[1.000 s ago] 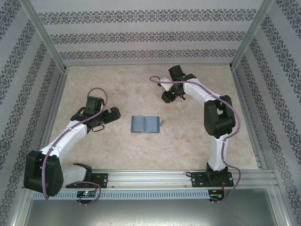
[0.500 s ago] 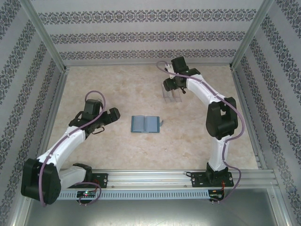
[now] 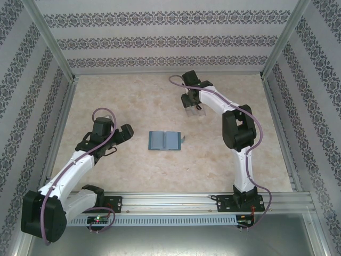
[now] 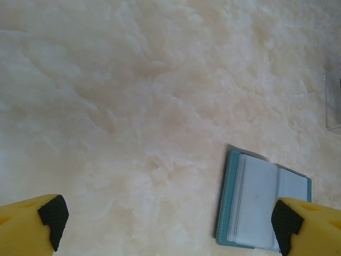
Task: Put the credit cards into the card holder
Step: Rotate the storage box at the top-right of the table.
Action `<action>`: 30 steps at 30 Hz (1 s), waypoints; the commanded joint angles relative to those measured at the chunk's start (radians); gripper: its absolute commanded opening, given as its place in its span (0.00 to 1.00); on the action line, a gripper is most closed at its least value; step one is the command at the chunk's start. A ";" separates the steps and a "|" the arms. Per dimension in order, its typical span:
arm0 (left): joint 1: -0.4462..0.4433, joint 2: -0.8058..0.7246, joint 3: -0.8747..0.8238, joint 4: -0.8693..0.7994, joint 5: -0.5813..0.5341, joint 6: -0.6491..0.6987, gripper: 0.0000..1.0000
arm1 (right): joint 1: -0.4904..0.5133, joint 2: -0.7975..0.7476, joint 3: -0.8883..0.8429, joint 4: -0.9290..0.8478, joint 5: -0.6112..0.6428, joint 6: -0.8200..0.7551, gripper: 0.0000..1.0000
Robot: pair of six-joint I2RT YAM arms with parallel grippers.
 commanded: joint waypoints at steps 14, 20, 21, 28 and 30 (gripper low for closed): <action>-0.014 -0.093 -0.041 0.008 -0.052 -0.025 0.99 | 0.032 -0.016 0.052 -0.058 0.281 -0.051 0.42; -0.014 -0.106 -0.056 0.011 -0.057 -0.034 1.00 | 0.031 -0.002 0.059 -0.066 0.263 -0.061 0.16; -0.013 -0.111 -0.061 0.016 -0.057 -0.034 0.99 | 0.031 -0.002 0.058 -0.065 0.260 -0.062 0.13; -0.014 -0.133 -0.060 0.002 -0.075 -0.028 0.99 | 0.032 -0.012 0.061 -0.067 0.232 -0.063 0.00; -0.013 -0.136 -0.060 -0.002 -0.076 -0.026 0.99 | 0.031 -0.016 0.058 -0.067 0.220 -0.061 0.00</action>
